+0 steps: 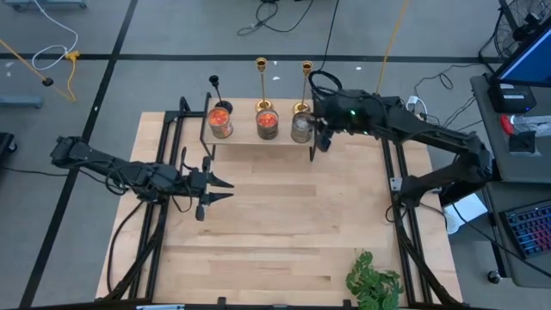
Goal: Pick & Place candle stick holders
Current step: Return to Home Position
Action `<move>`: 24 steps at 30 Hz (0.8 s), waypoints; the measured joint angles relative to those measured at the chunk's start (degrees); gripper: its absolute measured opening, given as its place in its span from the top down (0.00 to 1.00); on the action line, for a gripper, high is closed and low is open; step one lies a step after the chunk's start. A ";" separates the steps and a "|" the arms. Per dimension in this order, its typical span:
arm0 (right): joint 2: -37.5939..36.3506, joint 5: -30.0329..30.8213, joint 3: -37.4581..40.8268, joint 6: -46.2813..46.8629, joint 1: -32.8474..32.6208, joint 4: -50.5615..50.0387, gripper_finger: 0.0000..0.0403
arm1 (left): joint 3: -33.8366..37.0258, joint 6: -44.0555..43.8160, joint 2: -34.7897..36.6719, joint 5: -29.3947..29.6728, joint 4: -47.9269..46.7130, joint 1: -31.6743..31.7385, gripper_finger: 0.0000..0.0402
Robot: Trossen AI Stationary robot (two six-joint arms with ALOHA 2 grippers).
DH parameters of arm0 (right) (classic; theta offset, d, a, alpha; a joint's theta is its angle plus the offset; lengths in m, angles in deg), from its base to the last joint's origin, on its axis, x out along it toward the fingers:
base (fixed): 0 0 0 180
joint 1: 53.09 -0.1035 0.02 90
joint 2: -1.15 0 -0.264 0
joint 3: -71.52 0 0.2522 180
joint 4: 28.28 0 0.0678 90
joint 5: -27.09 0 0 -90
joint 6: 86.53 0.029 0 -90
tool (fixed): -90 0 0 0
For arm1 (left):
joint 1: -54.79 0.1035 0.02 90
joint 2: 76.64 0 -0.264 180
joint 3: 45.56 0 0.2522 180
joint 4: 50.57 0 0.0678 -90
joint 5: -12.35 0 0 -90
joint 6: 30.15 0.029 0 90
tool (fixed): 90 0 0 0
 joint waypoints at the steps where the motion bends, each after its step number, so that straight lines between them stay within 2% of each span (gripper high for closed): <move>1: -0.82 0.00 0.00 0.03 -1.02 -0.96 0.72 | 0.00 0.01 0.00 0.00 0.00 0.00 0.72; 10: -6.50 -0.01 0.81 3.77 -10.61 -10.63 0.77 | 0.00 3.00 3.56 1.70 -0.15 0.00 0.72; 17: -12.79 -0.02 10.52 3.87 -16.37 -6.09 0.82 | -0.02 4.29 11.58 5.69 -4.95 0.00 0.72; 24: -22.57 -0.15 25.25 3.47 -21.01 5.28 0.86 | -0.04 6.11 19.60 6.10 -10.99 0.00 0.72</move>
